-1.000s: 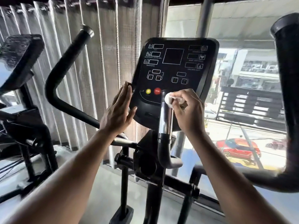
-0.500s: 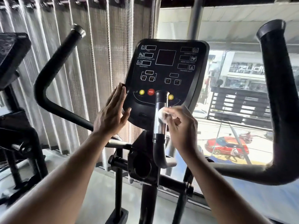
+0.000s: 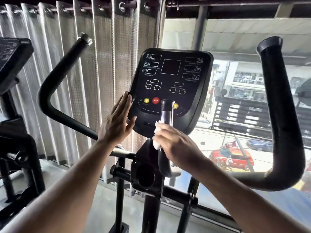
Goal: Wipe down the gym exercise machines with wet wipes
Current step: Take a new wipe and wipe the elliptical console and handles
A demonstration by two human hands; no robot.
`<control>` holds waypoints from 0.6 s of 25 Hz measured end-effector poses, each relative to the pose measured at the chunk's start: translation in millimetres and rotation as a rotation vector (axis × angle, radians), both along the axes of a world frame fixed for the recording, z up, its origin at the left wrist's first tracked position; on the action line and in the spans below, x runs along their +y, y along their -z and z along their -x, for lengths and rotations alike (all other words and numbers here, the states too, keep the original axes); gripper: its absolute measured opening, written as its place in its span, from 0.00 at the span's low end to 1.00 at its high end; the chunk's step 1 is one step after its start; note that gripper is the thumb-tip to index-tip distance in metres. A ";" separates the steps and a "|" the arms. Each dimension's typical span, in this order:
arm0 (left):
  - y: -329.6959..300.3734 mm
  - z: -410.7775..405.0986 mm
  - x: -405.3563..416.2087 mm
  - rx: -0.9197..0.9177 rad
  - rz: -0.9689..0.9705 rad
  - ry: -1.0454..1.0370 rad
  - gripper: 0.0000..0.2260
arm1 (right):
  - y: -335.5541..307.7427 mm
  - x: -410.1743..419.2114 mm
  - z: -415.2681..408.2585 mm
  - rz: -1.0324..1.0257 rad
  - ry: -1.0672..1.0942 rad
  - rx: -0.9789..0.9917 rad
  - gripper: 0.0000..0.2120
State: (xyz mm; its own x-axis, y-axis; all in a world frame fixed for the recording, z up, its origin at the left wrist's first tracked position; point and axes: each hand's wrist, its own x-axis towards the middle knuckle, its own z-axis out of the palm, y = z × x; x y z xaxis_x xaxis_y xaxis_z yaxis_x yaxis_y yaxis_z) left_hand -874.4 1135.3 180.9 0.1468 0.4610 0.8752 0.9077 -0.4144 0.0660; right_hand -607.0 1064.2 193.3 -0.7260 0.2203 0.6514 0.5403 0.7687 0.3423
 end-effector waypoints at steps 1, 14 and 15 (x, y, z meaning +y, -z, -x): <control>0.0 -0.1 -0.1 0.007 0.001 0.004 0.34 | -16.5 9.8 4.2 0.009 0.045 0.051 0.05; 1.8 -1.1 3.9 0.001 -0.010 -0.038 0.34 | -30.6 57.4 14.0 0.459 0.104 1.225 0.13; 2.9 -0.7 4.4 0.008 -0.012 -0.045 0.34 | -29.6 58.8 17.0 0.712 0.090 1.334 0.17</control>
State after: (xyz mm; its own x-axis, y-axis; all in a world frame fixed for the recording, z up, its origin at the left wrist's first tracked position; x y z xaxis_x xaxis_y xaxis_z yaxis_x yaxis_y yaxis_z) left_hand -873.8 1139.6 178.1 0.1333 0.4564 0.8797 0.9258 -0.3741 0.0539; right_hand -624.1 1123.0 222.8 0.3247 0.7741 0.5434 0.1979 0.5062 -0.8394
